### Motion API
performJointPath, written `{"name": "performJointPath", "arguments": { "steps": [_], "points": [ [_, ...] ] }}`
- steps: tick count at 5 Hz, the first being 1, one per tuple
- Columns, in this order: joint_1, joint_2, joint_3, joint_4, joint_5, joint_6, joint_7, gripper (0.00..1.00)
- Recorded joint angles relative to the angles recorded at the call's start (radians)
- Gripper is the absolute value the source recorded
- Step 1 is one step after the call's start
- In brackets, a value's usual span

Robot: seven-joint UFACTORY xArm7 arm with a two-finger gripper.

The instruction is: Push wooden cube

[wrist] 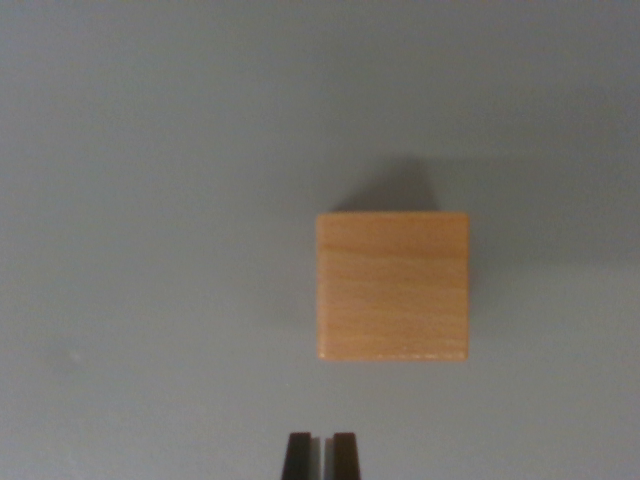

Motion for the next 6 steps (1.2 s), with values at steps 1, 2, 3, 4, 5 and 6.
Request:
{"name": "performJointPath", "arguments": {
  "steps": [1, 2, 3, 4, 5, 6],
  "points": [
    [0.0000, 0.000, 0.000, 0.000, 0.0000, 0.000, 0.000, 0.00],
    [-0.0047, 0.008, -0.004, -0.029, 0.0004, -0.036, -0.011, 0.00],
    [-0.0047, 0.008, -0.004, -0.029, 0.0004, -0.036, -0.011, 0.00],
    [-0.0090, 0.016, -0.008, -0.055, 0.0008, -0.069, -0.021, 0.00],
    [-0.0090, 0.016, -0.008, -0.055, 0.0008, -0.069, -0.021, 0.00],
    [-0.0128, 0.022, -0.011, -0.078, 0.0012, -0.098, -0.030, 0.00]
  ]
}}
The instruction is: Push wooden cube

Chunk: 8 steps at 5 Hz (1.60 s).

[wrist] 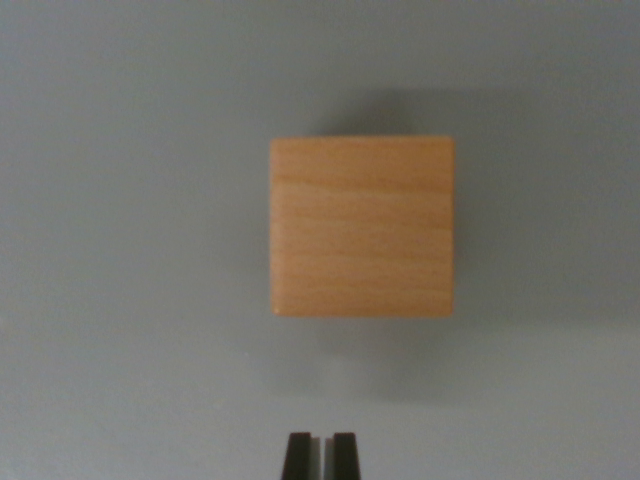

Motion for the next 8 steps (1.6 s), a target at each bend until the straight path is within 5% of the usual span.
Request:
{"name": "performJointPath", "arguments": {
  "steps": [8],
  "points": [
    [-0.0093, 0.016, -0.008, -0.057, 0.0009, -0.071, -0.022, 0.00]
  ]
}}
